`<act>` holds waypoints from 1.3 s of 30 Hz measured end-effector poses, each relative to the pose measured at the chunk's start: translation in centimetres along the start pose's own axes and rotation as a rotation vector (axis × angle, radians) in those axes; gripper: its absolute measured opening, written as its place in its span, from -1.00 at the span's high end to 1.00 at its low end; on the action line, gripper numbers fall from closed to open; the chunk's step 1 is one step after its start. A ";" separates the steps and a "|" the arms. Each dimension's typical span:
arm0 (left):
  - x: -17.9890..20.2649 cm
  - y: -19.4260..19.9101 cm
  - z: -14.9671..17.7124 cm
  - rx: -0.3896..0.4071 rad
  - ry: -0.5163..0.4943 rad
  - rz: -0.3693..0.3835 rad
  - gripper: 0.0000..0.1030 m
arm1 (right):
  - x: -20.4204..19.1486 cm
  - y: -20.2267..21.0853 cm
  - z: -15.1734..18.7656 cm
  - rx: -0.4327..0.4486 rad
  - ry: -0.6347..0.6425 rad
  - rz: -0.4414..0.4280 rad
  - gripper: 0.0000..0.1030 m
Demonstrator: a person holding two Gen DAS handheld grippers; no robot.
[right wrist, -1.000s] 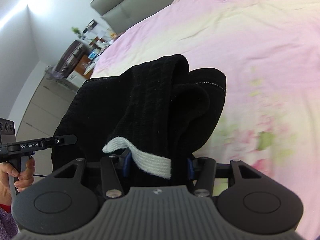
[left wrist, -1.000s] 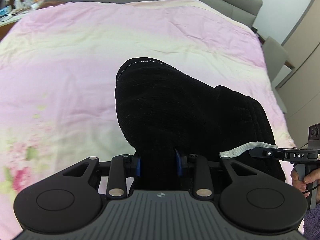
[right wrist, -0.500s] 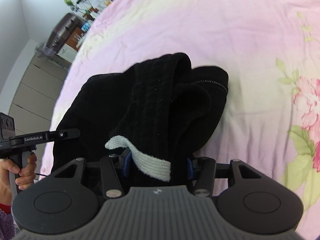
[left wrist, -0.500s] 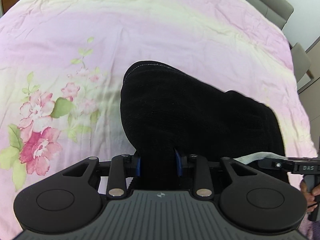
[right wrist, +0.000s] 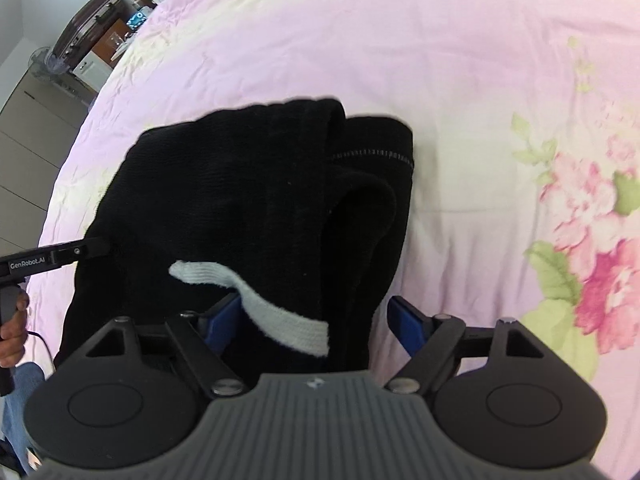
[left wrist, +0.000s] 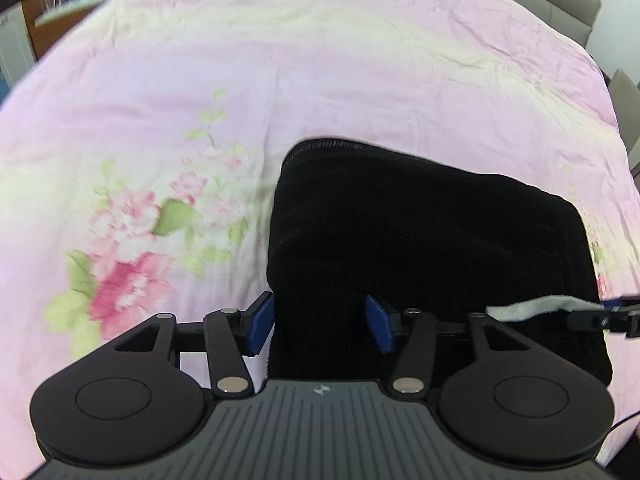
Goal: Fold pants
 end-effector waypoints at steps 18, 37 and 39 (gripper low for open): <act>9.1 25.2 0.2 0.412 -0.287 -0.274 -0.44 | -9.1 23.9 3.3 0.492 0.409 0.067 -0.89; 15.8 24.2 12.6 0.557 -0.127 -0.360 -0.78 | -9.5 29.4 19.1 0.726 0.436 0.114 -0.90; 15.8 23.1 13.2 0.534 -0.119 -0.373 -0.78 | -9.6 28.2 19.4 0.707 0.441 0.122 -0.90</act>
Point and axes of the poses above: each gripper's, at about its wrist camera, not at the fingertips, and y roughly against the way its jaws point, x to its right, z to its underside, the point moved 4 cm from there along -y, roughly the way its jaws point, and after that the axes turned 7 degrees about x, right-handed, at the moved point
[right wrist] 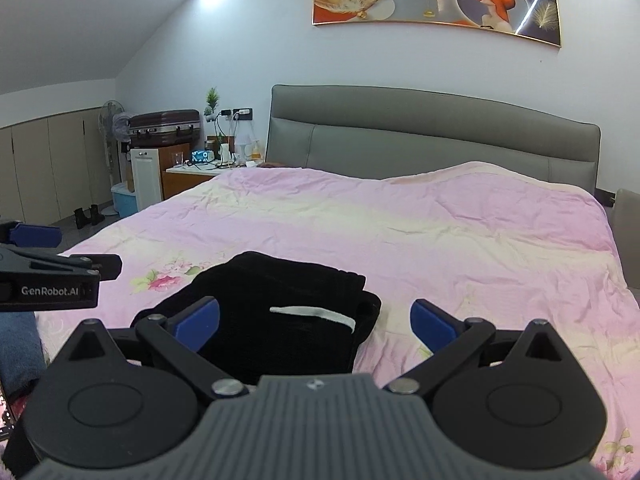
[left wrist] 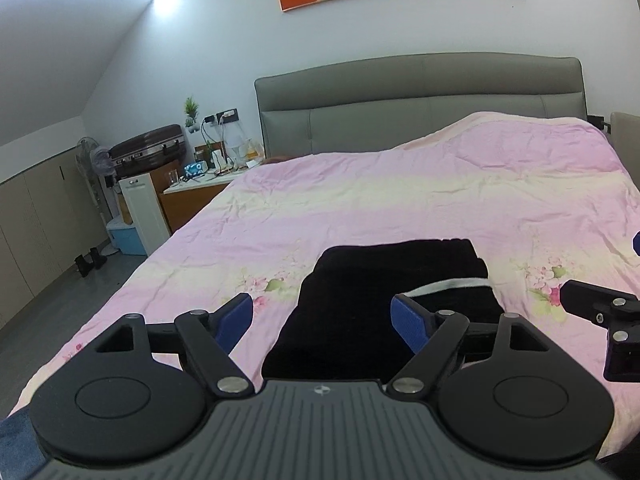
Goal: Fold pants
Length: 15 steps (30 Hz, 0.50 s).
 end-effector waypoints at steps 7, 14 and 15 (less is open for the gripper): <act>0.9 -1.7 3.7 -0.108 -0.001 0.014 -0.78 | -0.4 -2.7 3.7 -0.111 -0.029 0.006 -0.90; 1.2 -2.8 5.5 -0.188 0.017 0.041 -0.78 | 0.0 -4.7 6.0 -0.194 -0.060 0.018 -0.90; 1.2 -2.8 5.6 -0.197 0.020 0.041 -0.79 | 0.0 -5.0 6.1 -0.200 -0.064 0.018 -0.90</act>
Point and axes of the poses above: each gripper's, at about its wrist camera, not at the fingertips, and y roughly against the way its jaws point, x to its right, z to its underside, the point moved 4 cm from there along -y, roughly the way its jaws point, and after that the axes turned 7 degrees about x, right-handed, at the moved point
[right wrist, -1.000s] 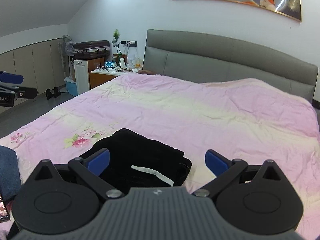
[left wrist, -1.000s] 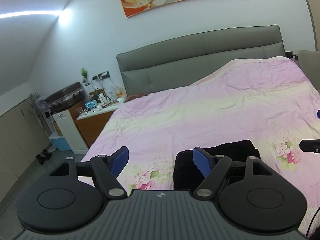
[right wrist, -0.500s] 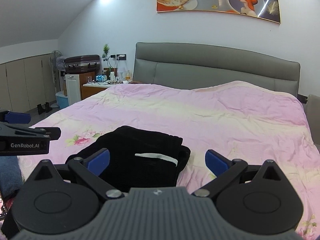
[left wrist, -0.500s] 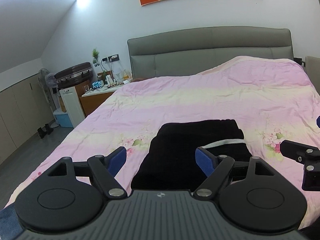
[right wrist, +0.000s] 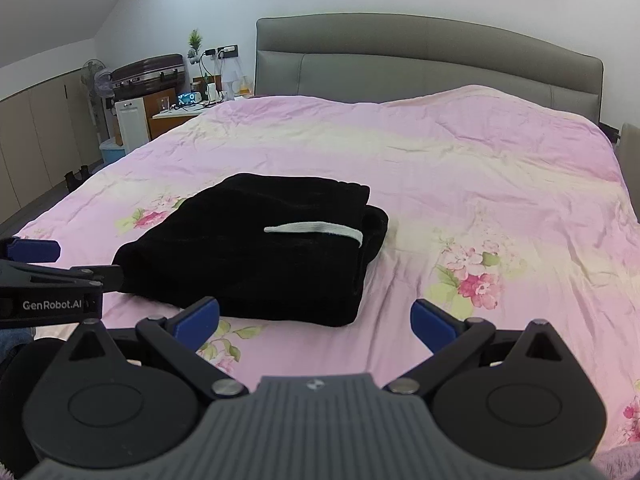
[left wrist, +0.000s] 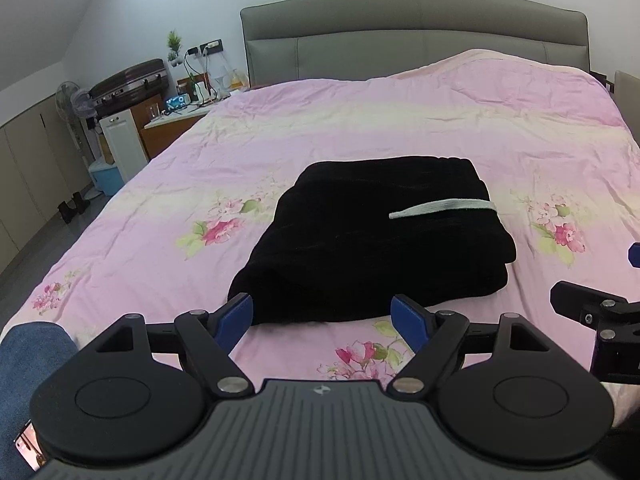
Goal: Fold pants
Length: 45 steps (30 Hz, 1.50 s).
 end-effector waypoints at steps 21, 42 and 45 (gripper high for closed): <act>0.1 0.4 -0.2 -0.018 0.006 0.020 -0.78 | 0.0 0.4 0.2 0.007 0.002 -0.008 -0.90; 0.6 0.9 -0.9 -0.013 -0.004 0.023 -0.79 | -0.1 1.1 -0.5 0.026 0.027 -0.013 -0.90; 0.7 1.1 -1.1 -0.011 0.001 0.024 -0.78 | 0.0 1.2 -0.5 0.025 0.024 -0.010 -0.90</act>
Point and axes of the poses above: each gripper's, at about its wrist camera, not at the fingertips, and y roughly against the way its jaws point, x to its right, z to its underside, the point moved 4 cm from there along -y, roughly the way its jaws point, and after that the axes turned 7 degrees about x, right-handed, at the moved point
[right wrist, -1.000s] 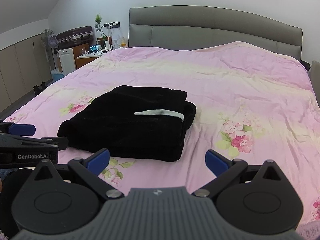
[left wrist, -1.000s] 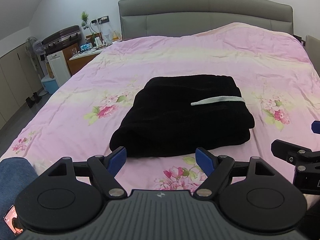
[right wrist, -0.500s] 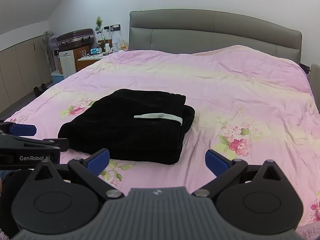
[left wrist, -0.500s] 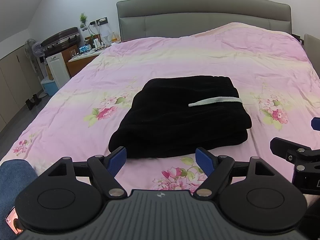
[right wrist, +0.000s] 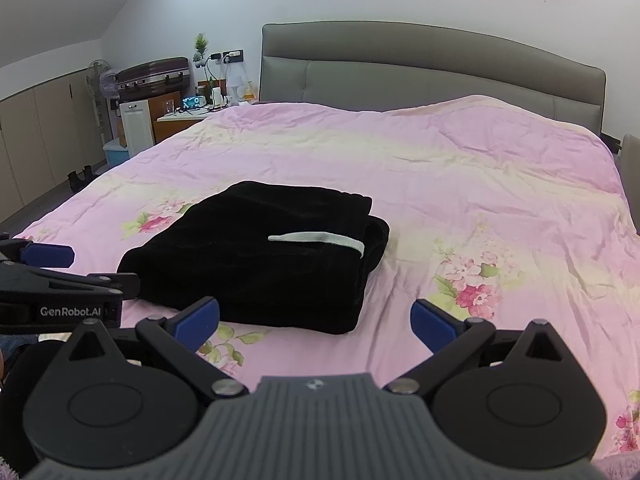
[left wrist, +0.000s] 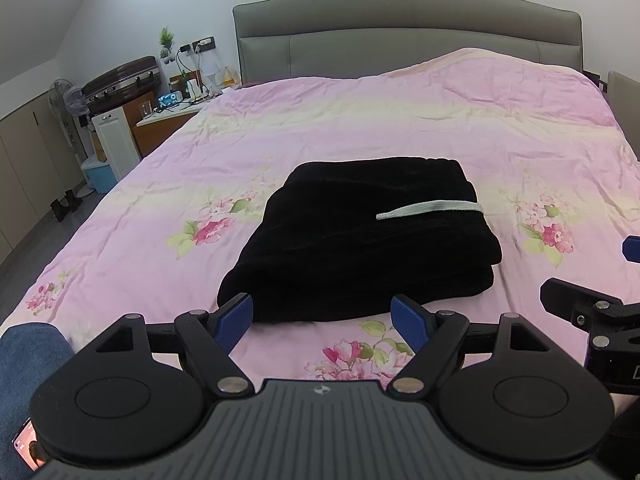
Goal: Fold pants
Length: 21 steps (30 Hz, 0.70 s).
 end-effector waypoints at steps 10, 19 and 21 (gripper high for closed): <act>0.1 0.0 -0.1 -0.003 0.000 0.001 -0.78 | -0.1 0.1 -0.2 -0.002 -0.005 0.010 -0.90; 0.3 -0.1 -0.4 -0.003 -0.006 0.011 -0.78 | 0.1 0.1 -0.5 -0.005 -0.023 0.017 -0.90; 0.3 -0.1 -0.5 -0.003 -0.009 0.015 -0.78 | 0.0 0.2 -0.5 -0.001 -0.015 0.016 -0.90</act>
Point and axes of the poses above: each gripper's, at about its wrist camera, not at the fingertips, and y roughly against the way its jaws point, x to its right, z to its underside, the point moved 4 cm from there along -y, roughly the way its jaws point, and after that the axes turned 7 degrees about x, right-handed, at the moved point
